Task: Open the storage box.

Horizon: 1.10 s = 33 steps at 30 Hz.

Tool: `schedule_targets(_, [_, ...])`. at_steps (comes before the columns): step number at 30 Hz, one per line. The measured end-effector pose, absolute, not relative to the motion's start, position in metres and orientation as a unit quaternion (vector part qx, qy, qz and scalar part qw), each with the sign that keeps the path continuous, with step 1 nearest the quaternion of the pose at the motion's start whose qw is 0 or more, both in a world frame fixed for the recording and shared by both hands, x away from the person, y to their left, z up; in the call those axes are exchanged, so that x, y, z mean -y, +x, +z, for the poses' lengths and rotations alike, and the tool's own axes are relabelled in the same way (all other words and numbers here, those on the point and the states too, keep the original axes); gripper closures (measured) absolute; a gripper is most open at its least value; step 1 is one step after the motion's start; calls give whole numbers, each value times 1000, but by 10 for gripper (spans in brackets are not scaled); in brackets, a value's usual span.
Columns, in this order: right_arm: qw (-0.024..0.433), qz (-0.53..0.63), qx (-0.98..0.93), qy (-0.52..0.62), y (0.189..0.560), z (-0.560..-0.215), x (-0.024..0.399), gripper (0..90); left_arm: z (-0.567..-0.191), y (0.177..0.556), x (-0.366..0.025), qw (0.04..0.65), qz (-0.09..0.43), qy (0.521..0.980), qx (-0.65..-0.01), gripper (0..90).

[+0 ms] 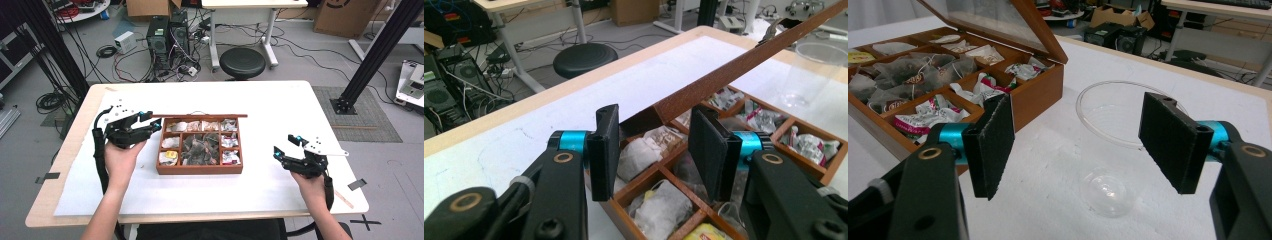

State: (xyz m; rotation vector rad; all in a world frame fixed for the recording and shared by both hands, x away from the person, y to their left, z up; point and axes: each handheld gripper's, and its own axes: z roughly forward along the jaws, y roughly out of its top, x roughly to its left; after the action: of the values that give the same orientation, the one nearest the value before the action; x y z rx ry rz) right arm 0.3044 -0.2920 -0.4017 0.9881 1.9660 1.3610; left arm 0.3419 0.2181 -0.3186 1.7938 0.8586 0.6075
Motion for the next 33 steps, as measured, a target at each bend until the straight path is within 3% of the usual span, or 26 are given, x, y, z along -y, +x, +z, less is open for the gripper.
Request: schedule_targets(33, [273, 506, -733, 364, 305, -402, 292, 311, -298, 381, -216, 516, 250, 722, -386, 588])
